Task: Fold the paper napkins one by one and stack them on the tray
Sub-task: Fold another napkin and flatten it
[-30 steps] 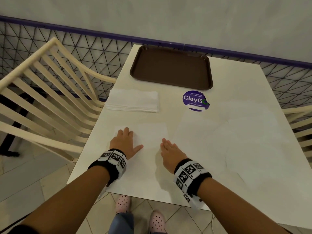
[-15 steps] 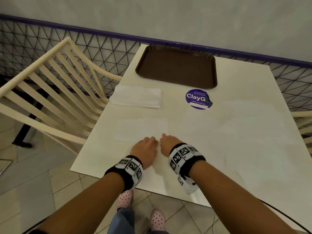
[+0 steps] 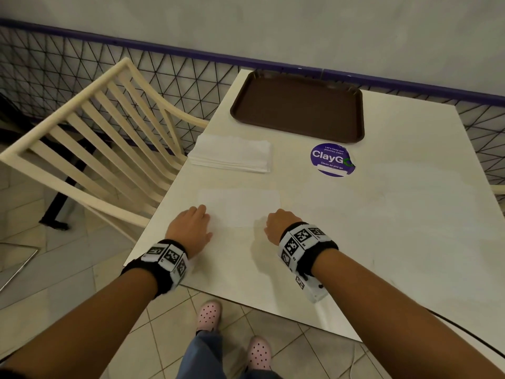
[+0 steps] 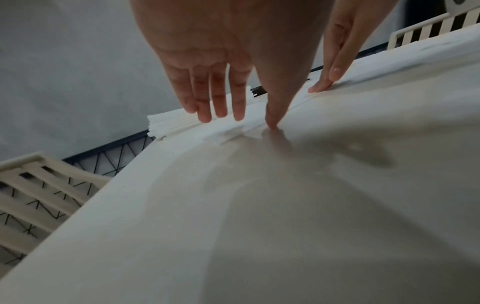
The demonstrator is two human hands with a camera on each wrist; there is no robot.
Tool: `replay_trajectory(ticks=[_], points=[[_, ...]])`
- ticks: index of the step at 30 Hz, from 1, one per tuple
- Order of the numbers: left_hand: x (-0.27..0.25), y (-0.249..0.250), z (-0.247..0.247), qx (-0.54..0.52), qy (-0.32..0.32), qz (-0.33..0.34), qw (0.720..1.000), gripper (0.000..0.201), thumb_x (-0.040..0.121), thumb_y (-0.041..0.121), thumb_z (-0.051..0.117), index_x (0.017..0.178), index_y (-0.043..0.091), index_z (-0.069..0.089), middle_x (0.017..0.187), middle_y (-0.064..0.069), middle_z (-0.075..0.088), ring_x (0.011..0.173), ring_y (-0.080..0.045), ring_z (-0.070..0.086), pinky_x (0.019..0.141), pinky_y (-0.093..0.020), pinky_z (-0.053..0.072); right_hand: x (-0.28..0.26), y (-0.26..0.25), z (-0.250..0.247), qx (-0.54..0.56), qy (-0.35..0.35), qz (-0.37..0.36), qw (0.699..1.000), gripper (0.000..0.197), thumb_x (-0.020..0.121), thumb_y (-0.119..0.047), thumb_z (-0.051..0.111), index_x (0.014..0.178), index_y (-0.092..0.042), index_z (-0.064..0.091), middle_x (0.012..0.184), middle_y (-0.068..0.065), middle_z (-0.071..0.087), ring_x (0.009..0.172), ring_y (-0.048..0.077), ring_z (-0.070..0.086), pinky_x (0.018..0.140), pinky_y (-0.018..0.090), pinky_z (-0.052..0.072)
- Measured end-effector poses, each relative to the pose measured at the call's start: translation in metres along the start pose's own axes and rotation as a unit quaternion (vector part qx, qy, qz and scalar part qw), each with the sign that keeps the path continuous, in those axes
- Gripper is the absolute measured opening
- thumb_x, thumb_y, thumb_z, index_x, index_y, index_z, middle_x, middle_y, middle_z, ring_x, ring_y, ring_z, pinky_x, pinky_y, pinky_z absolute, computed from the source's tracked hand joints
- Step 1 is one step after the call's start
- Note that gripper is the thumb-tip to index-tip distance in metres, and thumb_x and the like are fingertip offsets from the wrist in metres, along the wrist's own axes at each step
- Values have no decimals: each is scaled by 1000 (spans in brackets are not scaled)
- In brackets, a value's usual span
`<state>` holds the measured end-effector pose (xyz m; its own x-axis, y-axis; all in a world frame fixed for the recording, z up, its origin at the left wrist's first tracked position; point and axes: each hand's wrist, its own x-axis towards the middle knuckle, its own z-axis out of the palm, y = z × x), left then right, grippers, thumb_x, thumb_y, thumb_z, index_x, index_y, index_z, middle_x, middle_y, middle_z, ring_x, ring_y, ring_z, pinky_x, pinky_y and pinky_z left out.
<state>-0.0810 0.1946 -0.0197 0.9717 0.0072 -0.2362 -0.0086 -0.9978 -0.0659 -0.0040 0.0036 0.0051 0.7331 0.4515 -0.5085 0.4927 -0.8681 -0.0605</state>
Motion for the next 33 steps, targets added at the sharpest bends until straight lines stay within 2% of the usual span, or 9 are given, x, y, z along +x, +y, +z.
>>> replay_trajectory(ticks=[4, 12, 15, 17, 18, 19, 22, 27, 33], points=[[23, 15, -6, -20, -60, 59, 996, 64, 96, 30, 41, 149, 20, 6, 157, 3, 0, 144, -17, 8, 112, -29, 24, 5, -2, -8, -9, -1, -5, 1000, 30, 96, -17, 46, 116, 3, 56, 122, 16, 57, 111, 32, 58, 85, 33, 47], [45, 32, -14, 79, -95, 82, 989, 57, 99, 7, 28, 149, 16, 2, 153, -8, 10, 137, -27, 24, 97, -33, 42, 14, -1, -7, 40, 36, 30, 998, 49, 95, -36, 46, 135, -9, 37, 129, 14, 50, 120, 31, 49, 91, 36, 44], [51, 31, -11, 103, -74, 105, 986, 53, 95, 8, 43, 145, 6, 25, 142, -15, 35, 119, -29, 48, 80, -31, 51, 16, -7, -2, 21, 36, 10, 999, 64, 95, -39, 45, 146, -10, 19, 129, 15, 52, 119, 31, 50, 93, 36, 42], [53, 25, -17, 97, -68, 121, 986, 55, 59, 14, 84, 111, 3, 67, 100, -13, 66, 72, -24, 66, 44, -22, 50, 17, -12, 4, -15, 39, -12, 999, 63, 97, -35, 43, 147, -9, 14, 128, 16, 52, 117, 32, 52, 94, 38, 41], [54, 20, -21, 102, -35, 142, 984, 56, 46, 14, 90, 98, 3, 72, 88, -12, 68, 60, -23, 65, 37, -20, 46, 19, -13, 6, -37, 42, -21, 998, 56, 98, -27, 41, 146, -8, 18, 129, 16, 51, 116, 32, 52, 94, 38, 41], [56, 17, -27, 100, -60, 154, 981, 54, 57, 12, 85, 107, 1, 67, 97, -14, 67, 69, -25, 66, 46, -22, 49, 20, -13, 6, -56, 44, -25, 997, 47, 98, -17, 38, 143, -6, 27, 129, 16, 50, 116, 31, 52, 94, 38, 40], [67, -3, -33, 111, -79, 185, 973, 49, 98, 7, 34, 145, 12, 23, 138, -7, 41, 116, -26, 50, 84, -34, 46, 24, -9, -3, -32, 66, -19, 997, 35, 92, 4, 35, 123, -1, 50, 122, 18, 53, 111, 29, 55, 90, 34, 40], [106, -47, -76, 75, 26, 189, 979, 42, 103, 25, 26, 145, 25, 26, 137, -1, 47, 121, -22, 50, 91, -35, 45, 38, 8, -59, -4, 163, 17, 986, 35, 98, -6, 33, 125, -14, 53, 118, 9, 61, 107, 29, 58, 83, 33, 46], [155, -91, -141, 99, 79, 151, 980, 46, 102, 11, 27, 146, 23, 23, 138, -7, 47, 119, -26, 52, 92, -38, 47, 75, 12, -139, 2, 228, 57, 972, 45, 99, -5, 31, 139, -22, 41, 124, 13, 59, 109, 33, 57, 84, 36, 47]])
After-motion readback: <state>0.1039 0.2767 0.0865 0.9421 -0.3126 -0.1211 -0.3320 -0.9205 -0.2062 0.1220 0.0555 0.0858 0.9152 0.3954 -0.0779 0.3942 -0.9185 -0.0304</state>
